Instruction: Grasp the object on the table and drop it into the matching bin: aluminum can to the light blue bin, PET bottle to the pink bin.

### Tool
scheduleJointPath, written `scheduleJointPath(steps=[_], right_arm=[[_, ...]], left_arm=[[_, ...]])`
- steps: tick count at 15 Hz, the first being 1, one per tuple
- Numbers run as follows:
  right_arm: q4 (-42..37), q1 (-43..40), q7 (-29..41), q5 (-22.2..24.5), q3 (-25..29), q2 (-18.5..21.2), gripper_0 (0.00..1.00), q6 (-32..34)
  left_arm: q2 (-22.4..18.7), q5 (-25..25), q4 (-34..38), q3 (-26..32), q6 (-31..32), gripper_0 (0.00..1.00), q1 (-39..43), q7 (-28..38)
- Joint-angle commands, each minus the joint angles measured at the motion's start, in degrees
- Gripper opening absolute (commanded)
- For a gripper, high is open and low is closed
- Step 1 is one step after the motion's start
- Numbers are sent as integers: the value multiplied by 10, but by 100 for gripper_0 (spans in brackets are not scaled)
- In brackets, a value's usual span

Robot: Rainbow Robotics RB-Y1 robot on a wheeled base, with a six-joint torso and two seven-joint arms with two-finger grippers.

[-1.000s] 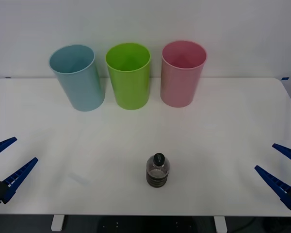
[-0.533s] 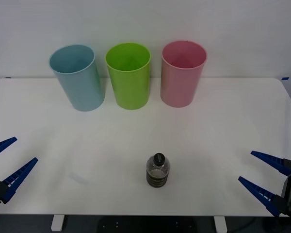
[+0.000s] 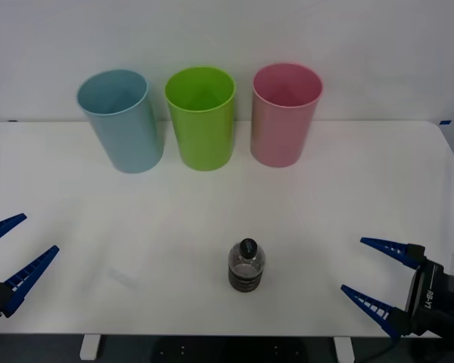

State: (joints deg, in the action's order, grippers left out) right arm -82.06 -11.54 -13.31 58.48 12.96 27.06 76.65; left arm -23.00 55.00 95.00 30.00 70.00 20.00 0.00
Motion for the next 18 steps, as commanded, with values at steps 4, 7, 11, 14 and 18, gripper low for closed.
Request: scheduleJointPath(steps=[4,7,11,14,18], right_arm=[[45,49,-46,29,-53,-4,100,-2],[54,62,-52,30,-87,-5,100,-19],[54,71,-66,30,-137,-6,100,-63],[55,79,-77,30,-167,-10,100,-93],[54,92,-89,31,-201,-17,100,-126]], left_arm=[[0,0,0,0,0,100,0,0],[0,0,0,0,0,100,0,0],[0,0,0,0,0,100,0,0],[0,0,0,0,0,100,0,0],[0,0,0,0,0,100,0,0]])
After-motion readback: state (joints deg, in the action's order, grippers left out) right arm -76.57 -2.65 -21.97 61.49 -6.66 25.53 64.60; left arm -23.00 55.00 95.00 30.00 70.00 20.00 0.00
